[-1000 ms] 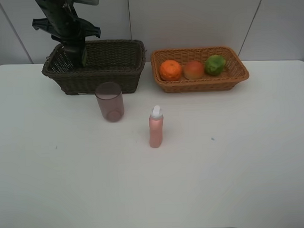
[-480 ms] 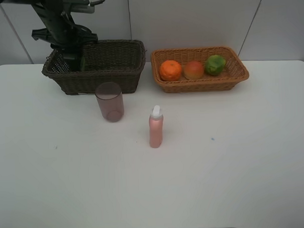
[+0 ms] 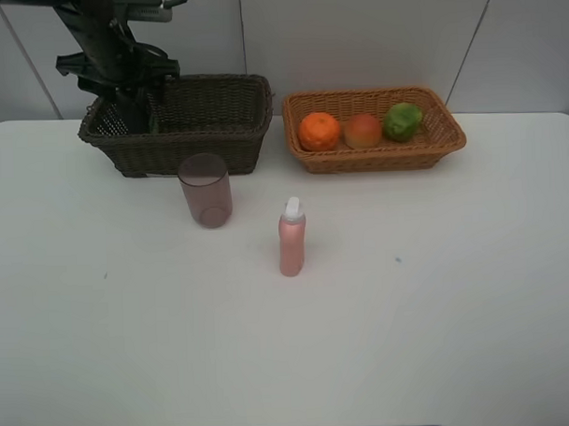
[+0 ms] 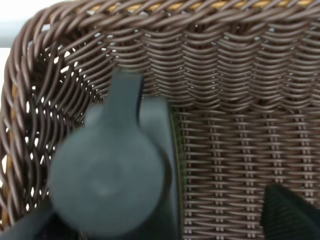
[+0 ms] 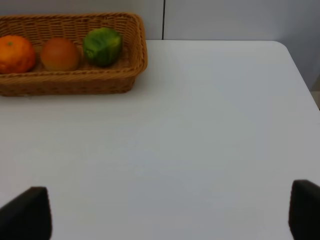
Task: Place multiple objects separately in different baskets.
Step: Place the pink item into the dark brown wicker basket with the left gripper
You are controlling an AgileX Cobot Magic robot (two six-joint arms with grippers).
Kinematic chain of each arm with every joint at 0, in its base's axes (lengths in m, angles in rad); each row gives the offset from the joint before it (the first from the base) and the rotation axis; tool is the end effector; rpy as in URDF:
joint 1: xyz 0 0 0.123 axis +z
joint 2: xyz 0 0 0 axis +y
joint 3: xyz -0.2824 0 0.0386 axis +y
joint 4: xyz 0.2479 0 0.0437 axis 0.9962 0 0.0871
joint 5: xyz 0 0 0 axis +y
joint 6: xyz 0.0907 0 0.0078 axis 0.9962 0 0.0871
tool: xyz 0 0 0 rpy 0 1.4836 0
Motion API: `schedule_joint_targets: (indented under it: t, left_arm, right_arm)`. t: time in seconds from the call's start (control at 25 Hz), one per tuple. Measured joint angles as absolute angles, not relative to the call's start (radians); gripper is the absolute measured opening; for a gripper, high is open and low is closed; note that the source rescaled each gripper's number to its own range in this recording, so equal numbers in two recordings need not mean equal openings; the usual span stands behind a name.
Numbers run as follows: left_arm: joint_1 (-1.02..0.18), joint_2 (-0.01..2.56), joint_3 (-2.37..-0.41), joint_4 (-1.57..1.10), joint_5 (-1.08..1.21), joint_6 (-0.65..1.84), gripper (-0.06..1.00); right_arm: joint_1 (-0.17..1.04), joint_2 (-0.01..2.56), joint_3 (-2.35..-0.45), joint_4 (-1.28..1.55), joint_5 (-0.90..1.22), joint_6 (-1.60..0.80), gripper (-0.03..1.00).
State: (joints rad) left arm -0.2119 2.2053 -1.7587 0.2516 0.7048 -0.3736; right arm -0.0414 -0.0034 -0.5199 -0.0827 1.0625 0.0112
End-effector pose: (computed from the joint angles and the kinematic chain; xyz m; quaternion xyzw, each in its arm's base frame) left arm 0.4779 -0.0878 0.1820 -0.0056 0.9631 0.0265 0.2677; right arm -0.0082 -0.0062 0.2827 0.0244 0.8465 -0.0493 0.5295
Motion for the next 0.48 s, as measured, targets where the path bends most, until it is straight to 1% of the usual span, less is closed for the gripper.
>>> schedule_joint_targets:
  t: [0.2,0.48]
  left_arm:
    - [-0.212,2.17,-1.759,0.204,0.706,-0.348,0.98]
    - [-0.239,2.1,-1.76,0.118,0.777,-0.204,0.98]
  right_arm:
    - [-0.041,-0.003,-0.52,-0.083,1.062,0.011,1.0]
    - [-0.041,-0.003,-0.52,-0.083,1.062,0.011,1.0]
